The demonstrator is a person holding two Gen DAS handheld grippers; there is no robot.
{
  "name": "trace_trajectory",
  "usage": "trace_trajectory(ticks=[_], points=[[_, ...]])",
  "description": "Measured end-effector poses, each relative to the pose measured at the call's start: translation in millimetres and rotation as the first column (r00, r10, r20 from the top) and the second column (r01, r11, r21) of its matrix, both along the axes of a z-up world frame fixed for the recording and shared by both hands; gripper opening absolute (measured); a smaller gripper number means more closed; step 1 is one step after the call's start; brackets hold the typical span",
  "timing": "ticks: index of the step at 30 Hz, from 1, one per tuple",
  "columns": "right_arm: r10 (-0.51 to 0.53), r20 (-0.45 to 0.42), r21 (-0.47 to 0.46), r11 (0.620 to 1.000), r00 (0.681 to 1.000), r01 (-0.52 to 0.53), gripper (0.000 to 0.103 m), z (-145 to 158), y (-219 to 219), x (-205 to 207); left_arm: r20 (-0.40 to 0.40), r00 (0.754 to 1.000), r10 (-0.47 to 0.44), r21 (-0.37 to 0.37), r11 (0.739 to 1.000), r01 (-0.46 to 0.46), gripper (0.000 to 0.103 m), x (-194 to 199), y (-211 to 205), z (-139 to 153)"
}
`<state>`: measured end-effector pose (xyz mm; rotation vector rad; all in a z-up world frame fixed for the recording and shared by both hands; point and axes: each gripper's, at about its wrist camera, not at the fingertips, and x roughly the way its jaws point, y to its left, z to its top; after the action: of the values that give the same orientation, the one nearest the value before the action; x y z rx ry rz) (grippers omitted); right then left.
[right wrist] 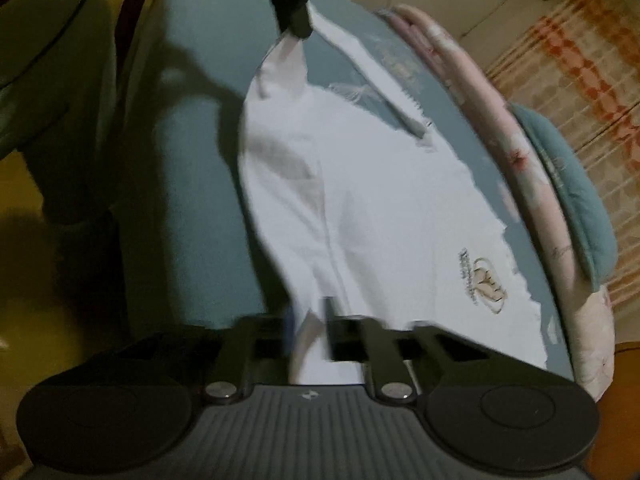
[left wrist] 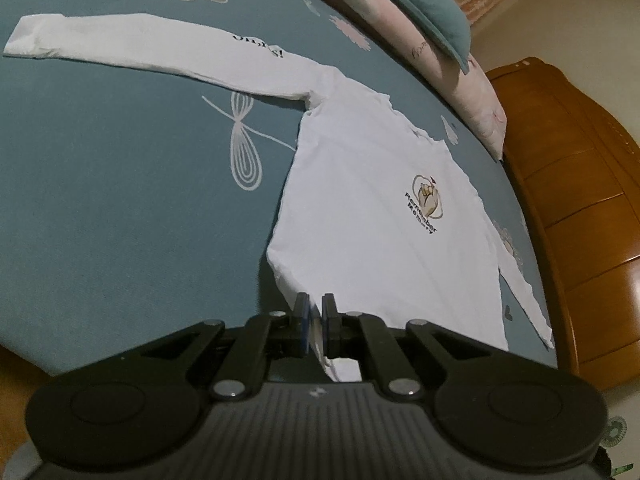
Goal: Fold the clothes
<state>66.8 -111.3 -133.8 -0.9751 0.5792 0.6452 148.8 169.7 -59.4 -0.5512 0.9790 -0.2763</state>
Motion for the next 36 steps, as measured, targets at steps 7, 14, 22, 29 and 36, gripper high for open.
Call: trace_trajectory(ticks=[7,14,22,29,36], points=[[-0.012,-0.147,0.126,0.992,0.989,0.031,0.002,23,-15,14,-0.001,1.0,-0.001,0.087,0.996,0.001,0.002,-11,5,7],[0.011,-0.333,0.197,0.979,0.943,0.059,0.018,36,-30,24,0.037,0.992,-0.124,0.27,0.957,0.109,0.002,-6,-27,22],[-0.323,-0.24,0.336,0.857,0.916,0.39,0.049,58,-84,75,0.158,0.922,-0.352,0.411,0.873,0.263,0.018,42,-121,2],[-0.515,-0.374,0.442,0.632,0.771,0.636,0.058,18,-136,81,0.125,0.934,-0.334,0.467,0.851,0.242,0.03,32,-142,-49],[-0.545,-0.427,0.54,0.485,0.721,0.687,0.068,10,-165,11,0.17,0.939,-0.298,0.46,0.867,0.192,0.043,-20,-115,-49]])
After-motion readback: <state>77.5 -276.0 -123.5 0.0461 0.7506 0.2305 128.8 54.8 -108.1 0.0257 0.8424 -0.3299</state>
